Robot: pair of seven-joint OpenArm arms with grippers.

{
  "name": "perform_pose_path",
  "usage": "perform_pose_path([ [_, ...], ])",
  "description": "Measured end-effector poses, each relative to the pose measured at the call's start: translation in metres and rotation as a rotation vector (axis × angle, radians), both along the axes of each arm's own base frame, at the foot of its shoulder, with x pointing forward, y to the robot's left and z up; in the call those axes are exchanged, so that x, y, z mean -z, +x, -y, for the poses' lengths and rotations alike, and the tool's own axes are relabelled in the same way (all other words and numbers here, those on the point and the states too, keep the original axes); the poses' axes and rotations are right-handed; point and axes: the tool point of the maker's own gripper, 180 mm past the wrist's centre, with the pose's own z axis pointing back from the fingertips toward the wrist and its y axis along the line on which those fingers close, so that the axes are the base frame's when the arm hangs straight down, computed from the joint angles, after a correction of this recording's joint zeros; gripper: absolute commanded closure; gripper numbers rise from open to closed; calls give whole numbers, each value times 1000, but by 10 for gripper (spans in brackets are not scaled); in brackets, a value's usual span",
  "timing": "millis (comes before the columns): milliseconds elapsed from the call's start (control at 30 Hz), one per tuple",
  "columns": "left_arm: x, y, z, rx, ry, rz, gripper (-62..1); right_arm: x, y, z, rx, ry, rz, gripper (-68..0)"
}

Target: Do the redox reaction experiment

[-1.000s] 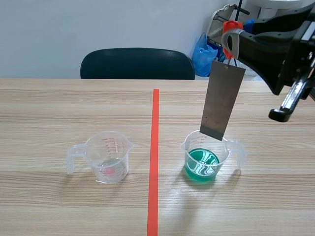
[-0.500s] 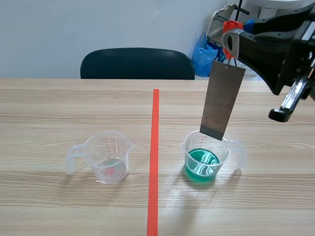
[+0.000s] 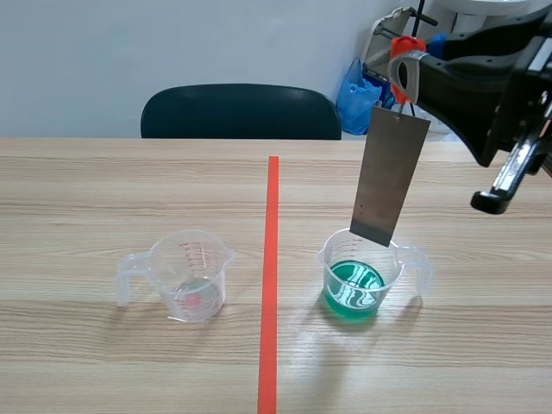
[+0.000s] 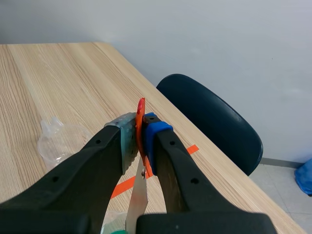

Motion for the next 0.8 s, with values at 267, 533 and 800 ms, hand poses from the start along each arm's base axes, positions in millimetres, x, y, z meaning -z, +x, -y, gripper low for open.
perform_pose_path([
  [267, 1, 3, 0, 0, 0, 11, -623, 0, 0, 0, 0, 0, 0, -6],
  [533, 1, 3, 0, 0, 0, 11, -623, 0, 0, 0, 0, 0, 0, -6],
  [800, 1, 3, 0, 0, 0, 11, -623, 0, 0, 0, 0, 0, 0, -6],
])
